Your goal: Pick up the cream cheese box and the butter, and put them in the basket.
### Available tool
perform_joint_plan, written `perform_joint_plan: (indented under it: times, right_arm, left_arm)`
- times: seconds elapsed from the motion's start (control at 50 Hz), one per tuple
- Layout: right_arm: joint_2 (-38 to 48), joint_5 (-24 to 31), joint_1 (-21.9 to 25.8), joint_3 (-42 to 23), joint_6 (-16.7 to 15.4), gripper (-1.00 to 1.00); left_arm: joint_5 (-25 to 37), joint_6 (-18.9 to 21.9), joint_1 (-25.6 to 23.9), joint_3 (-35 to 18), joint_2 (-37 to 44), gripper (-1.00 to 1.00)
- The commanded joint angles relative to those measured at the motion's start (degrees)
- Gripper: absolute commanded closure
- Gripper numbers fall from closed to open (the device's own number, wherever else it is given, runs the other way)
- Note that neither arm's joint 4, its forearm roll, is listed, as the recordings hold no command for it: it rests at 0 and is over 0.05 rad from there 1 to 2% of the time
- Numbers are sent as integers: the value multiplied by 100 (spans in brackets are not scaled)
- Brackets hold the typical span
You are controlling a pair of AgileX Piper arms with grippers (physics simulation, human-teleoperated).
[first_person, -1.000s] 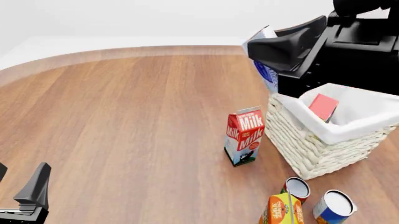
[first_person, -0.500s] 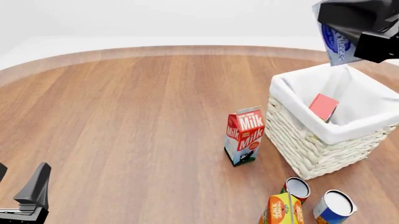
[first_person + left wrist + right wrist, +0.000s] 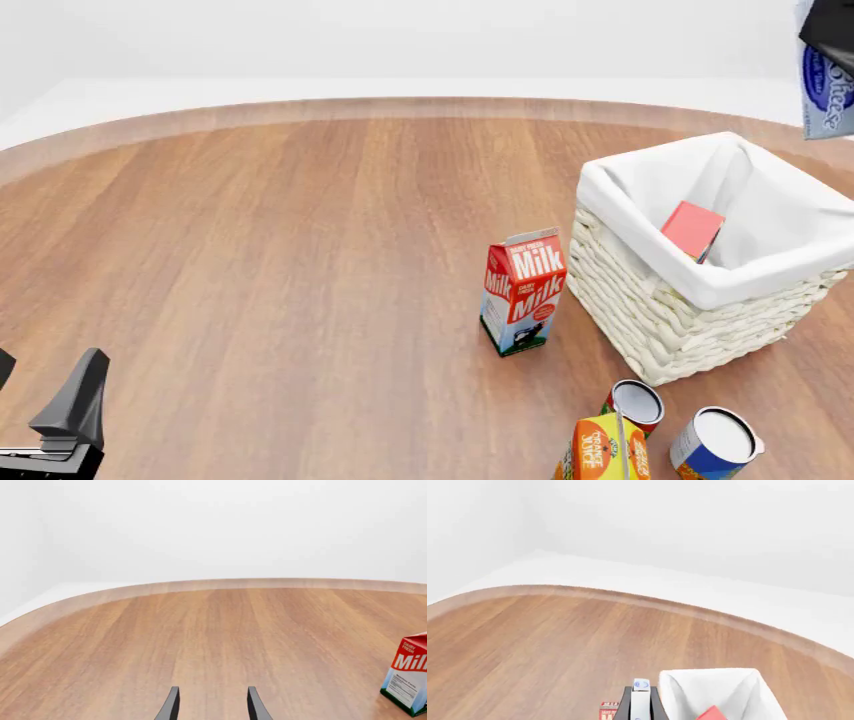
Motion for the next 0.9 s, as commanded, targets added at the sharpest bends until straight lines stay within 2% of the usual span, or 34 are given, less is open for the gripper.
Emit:
perform_joint_plan:
  times: [0.02,0.38,0.9]
  right_arm:
    - [-96,-195,-659,225,259,100]
    - [22,-462,-1393,550,478,100]
    - [421,-1038,-2277,909,595,100]
  left_arm:
    - [0,0,0,0,0,-100]
    - [0,0,0,0,0,-100]
    - [0,0,0,0,0,-100]
